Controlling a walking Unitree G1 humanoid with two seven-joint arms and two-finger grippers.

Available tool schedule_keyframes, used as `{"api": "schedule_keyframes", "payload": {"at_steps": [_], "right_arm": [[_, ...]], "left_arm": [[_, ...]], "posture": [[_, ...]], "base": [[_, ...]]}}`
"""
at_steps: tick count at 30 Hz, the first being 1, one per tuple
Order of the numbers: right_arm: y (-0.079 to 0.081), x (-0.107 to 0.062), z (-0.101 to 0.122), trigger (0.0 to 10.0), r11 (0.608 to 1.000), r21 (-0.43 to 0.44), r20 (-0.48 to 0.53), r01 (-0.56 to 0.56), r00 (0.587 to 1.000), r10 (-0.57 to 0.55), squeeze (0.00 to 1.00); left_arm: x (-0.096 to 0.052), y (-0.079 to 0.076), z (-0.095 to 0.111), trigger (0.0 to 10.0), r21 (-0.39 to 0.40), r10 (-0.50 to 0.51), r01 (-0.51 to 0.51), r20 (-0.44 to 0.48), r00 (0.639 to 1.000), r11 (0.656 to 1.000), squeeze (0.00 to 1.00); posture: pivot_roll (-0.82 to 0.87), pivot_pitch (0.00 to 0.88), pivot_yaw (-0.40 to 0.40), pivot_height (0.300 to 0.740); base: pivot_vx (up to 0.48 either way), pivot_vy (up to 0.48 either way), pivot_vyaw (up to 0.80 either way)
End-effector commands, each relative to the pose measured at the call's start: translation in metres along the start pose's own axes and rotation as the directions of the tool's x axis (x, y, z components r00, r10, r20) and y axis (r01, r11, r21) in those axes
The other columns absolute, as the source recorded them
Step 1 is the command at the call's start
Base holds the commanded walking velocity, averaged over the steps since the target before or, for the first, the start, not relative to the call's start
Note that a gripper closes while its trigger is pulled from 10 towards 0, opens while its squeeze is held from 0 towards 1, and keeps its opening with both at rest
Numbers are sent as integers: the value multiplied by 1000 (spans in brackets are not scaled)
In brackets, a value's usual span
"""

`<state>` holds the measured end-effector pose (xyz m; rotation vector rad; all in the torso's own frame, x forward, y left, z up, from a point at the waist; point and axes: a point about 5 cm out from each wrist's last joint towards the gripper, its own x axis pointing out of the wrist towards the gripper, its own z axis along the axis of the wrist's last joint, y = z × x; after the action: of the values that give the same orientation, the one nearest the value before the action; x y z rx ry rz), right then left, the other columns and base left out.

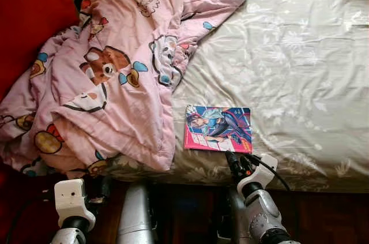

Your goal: Clean up the room

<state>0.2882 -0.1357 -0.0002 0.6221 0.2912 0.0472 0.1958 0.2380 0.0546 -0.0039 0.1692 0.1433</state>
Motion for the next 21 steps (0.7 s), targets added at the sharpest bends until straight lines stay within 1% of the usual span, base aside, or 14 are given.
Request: {"api": "schedule_keyframes", "payload": {"at_steps": [1,7,12,16,17,21], "right_arm": [[-10,-12,-18,10000,997,56,-53,51,997,-48,0],[-14,-14,-19,10000,996,64,-60,66,996,-62,0],[-13,-11,-14,10000,996,68,-41,63,997,-60,0],[-13,-7,-4,10000,995,84,7,58,998,-58,0],[-13,-5,1,10000,994,92,28,58,998,-60,0],[-16,-3,10,10000,992,104,69,69,995,-76,0]], "left_arm": [[-8,6,-5,10000,5,11,-11,-40,999,1000,0],[-13,6,-6,10000,13,0,1,-51,999,1000,0],[-19,7,-5,10000,23,-3,4,-61,998,1000,0],[-22,9,-5,10000,34,-5,7,-69,998,999,0],[-22,11,-5,10000,38,-5,8,-70,998,999,0],[-24,13,-4,10000,47,-5,8,-74,997,999,0]], "posture": [[145,381,13,617],[171,397,26,617],[184,404,38,617],[194,409,50,617],[196,409,51,617],[200,410,57,617]], "base": [[0,0,0],[0,0,0],[0,0,0],[0,0,0],[0,0,0],[0,0,0]]}}
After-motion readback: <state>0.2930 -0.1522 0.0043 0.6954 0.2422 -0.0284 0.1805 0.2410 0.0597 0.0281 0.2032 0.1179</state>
